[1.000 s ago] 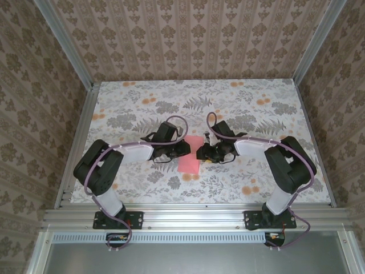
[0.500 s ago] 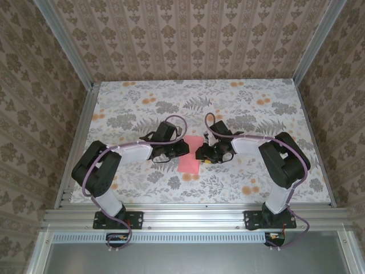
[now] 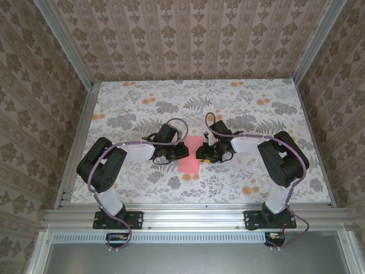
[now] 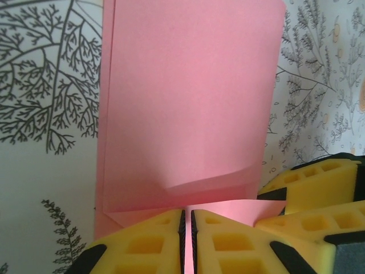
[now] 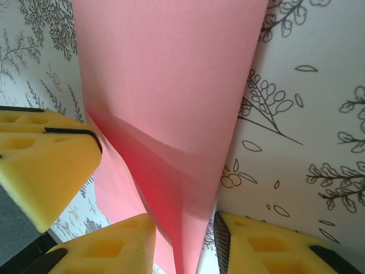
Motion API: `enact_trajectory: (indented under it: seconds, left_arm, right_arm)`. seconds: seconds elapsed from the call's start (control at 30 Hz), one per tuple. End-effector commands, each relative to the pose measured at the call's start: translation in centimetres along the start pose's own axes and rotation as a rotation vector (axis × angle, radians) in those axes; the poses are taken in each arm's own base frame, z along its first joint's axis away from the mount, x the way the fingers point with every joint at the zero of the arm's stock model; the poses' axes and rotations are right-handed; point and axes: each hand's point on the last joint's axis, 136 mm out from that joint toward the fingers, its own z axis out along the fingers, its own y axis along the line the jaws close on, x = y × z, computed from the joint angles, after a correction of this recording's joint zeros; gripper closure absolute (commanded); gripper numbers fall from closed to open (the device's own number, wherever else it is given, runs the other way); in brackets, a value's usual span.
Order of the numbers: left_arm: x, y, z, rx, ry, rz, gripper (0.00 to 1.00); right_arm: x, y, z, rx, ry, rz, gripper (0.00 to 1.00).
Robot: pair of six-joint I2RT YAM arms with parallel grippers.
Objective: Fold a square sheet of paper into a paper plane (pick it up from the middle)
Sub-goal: Turn over the paper at the center of the table.
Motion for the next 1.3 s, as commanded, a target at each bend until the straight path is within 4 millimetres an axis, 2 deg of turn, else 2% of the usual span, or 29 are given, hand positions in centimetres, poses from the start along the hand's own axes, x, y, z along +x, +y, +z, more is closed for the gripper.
enact_trajectory:
  seconds: [0.0,0.57,0.77,0.93,1.03,1.13,1.27]
  left_arm:
    - [0.4,0.4,0.4,-0.025,0.024,0.007,0.86]
    - [0.8,0.5,0.6,-0.04,0.032,0.0,0.87]
    - [0.6,0.3,0.4,-0.038,0.023,-0.003,0.87]
    - [0.4,0.0,0.4,-0.023,0.014,-0.011,0.87]
    - [-0.1,-1.1,-0.4,0.007,-0.009,-0.007,0.85]
    - [-1.2,-2.8,-2.4,0.032,-0.073,0.02,0.81]
    - [-2.6,-3.6,-6.1,-0.007,-0.188,0.059,0.76]
  right_arm:
    - [-1.3,0.5,0.5,-0.016,-0.031,0.001,0.65]
    - [-1.3,1.3,0.8,-0.082,-0.037,0.008,0.66]
    - [0.1,1.1,1.2,-0.135,0.006,-0.014,0.72]
    - [0.4,1.1,1.2,-0.151,0.004,-0.025,0.85]
    - [0.1,1.6,0.3,-0.144,-0.019,-0.044,0.91]
    - [-0.3,1.8,-1.6,-0.097,-0.052,-0.078,0.94]
    - [-0.9,1.0,-6.1,0.108,-0.114,-0.173,0.96]
